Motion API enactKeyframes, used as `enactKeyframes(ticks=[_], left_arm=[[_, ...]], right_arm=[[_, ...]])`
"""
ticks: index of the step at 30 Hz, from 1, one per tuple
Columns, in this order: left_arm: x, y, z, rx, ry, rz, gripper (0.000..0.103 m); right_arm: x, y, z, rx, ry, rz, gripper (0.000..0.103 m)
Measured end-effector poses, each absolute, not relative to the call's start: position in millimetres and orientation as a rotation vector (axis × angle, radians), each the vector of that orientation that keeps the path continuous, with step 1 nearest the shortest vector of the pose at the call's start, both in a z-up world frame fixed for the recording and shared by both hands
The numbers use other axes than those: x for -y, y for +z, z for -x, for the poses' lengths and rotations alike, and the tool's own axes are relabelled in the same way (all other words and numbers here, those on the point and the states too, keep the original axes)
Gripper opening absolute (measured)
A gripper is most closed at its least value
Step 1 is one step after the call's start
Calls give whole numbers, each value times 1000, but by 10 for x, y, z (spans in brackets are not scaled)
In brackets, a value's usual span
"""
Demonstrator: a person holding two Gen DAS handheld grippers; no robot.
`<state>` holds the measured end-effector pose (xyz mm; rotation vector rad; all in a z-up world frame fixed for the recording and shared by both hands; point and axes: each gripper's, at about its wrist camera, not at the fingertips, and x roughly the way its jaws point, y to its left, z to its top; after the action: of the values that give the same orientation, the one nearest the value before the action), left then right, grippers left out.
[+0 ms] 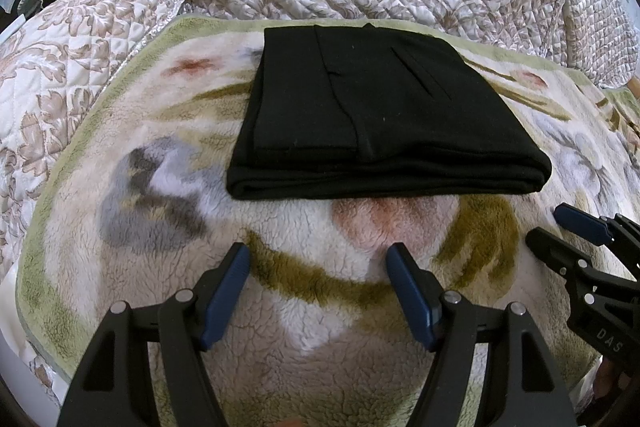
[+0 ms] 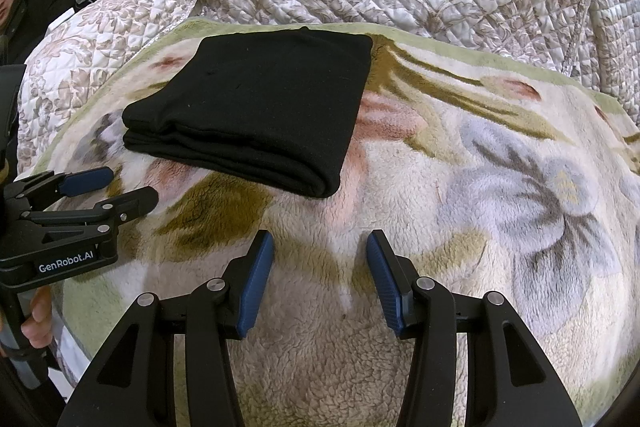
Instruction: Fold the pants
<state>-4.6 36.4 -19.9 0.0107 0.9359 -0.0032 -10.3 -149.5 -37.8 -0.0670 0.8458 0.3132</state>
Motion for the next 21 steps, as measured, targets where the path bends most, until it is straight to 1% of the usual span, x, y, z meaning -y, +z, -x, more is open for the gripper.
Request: enactKeyframes(ticks=[21], left_arm=[[-376, -195, 7, -950, -14, -13, 77]], right_arm=[[1503, -385, 108, -837, 297, 75, 51]])
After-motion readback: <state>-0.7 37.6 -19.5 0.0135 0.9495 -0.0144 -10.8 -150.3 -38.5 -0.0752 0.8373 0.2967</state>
